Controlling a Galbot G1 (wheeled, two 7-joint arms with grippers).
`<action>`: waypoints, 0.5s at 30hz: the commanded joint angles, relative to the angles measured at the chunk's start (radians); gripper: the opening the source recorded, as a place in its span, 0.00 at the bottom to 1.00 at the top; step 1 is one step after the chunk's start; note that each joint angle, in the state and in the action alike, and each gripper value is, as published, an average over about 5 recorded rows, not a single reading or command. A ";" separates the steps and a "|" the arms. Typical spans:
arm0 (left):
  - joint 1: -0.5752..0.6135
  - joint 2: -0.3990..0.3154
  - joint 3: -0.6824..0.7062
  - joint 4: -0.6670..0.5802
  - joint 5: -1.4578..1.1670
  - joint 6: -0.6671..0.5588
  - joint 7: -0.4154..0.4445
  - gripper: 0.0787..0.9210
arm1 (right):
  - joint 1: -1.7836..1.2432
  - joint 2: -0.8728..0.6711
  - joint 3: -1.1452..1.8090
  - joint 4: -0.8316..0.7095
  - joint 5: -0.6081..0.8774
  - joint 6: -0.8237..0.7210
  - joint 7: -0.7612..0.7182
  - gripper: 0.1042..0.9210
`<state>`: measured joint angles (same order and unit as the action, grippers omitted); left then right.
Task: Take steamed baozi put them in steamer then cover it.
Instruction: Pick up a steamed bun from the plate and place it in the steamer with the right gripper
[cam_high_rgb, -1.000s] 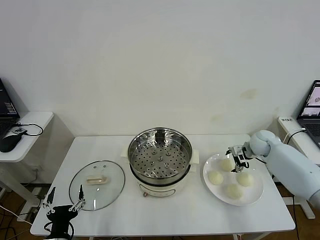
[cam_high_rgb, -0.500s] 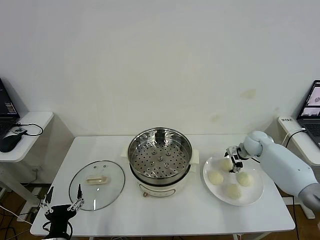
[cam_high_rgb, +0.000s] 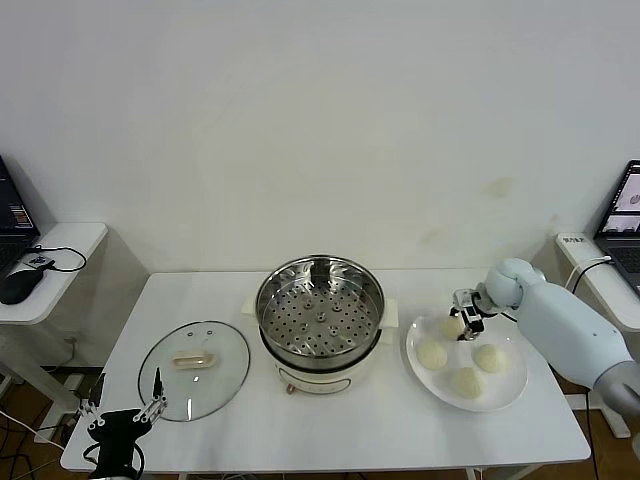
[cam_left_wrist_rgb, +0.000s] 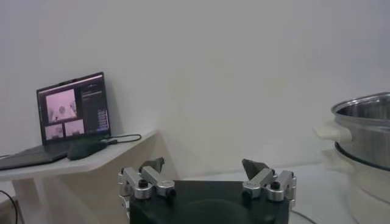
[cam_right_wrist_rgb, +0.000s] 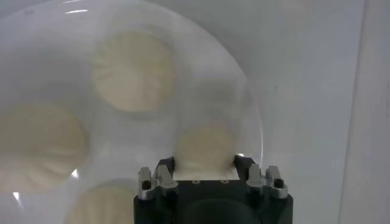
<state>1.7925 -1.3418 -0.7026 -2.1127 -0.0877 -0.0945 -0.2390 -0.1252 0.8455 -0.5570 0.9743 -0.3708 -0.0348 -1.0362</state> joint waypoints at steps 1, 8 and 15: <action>0.000 0.002 0.000 -0.002 -0.005 0.000 -0.001 0.88 | 0.067 -0.076 -0.077 0.106 0.088 -0.013 -0.013 0.62; -0.006 0.006 0.006 -0.002 -0.015 0.000 -0.004 0.88 | 0.261 -0.217 -0.200 0.292 0.279 -0.060 -0.032 0.62; -0.009 0.010 0.013 -0.015 -0.022 0.001 -0.006 0.88 | 0.507 -0.193 -0.337 0.342 0.425 -0.075 -0.036 0.62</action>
<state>1.7835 -1.3336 -0.6924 -2.1203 -0.1051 -0.0946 -0.2439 0.1369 0.6971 -0.7508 1.2027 -0.1220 -0.0881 -1.0669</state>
